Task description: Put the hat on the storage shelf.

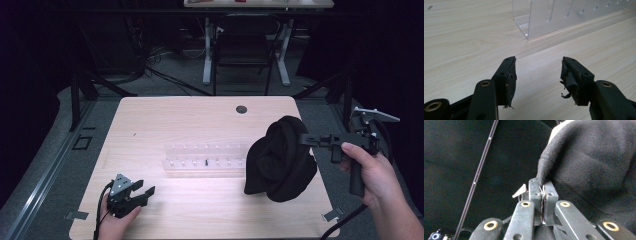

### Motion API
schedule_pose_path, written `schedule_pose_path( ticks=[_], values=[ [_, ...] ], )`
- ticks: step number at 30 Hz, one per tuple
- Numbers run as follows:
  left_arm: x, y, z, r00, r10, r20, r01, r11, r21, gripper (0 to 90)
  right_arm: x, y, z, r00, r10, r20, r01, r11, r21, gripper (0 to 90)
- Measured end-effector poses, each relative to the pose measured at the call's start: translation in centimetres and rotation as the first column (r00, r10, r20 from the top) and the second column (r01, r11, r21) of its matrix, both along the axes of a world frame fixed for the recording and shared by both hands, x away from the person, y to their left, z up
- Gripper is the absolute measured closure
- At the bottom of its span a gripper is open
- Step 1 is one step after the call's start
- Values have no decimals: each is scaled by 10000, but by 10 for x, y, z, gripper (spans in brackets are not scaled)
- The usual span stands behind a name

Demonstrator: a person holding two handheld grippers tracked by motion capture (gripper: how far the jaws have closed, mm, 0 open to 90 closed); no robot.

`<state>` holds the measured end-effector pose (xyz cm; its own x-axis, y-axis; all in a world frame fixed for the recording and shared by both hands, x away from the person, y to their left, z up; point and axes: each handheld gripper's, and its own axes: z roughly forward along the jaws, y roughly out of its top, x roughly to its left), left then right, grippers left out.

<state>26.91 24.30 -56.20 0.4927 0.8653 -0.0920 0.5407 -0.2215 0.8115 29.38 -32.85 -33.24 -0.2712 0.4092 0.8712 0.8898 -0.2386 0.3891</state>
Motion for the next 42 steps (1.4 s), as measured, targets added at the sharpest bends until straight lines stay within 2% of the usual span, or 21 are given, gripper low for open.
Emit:
schedule_pose_path(
  ticks=[8, 15, 28, 42],
  values=[
    [0, 2, 1, 10000, -3, -33, 3, 10000, -40, 462, 10, 13, 9, 9999, -10, 116, 9, 9999, 102, 885],
    [0, 1, 0, 10000, -3, 9, 3, 10000, 29, 460, 20, 24, 13, 9997, 196, 165, -197, 9998, 47, 885],
    [1, 2, 0, 9999, 142, 64, -141, 9999, -84, 434, 39, 45, 15, 9992, 362, 191, -363, 9993, 71, 884],
    [2, 3, 1, 10000, 57, -39, -57, 10000, 6, 434, 73, 81, 13, 9974, 708, 139, -709, 9975, 37, 884]
  ],
)
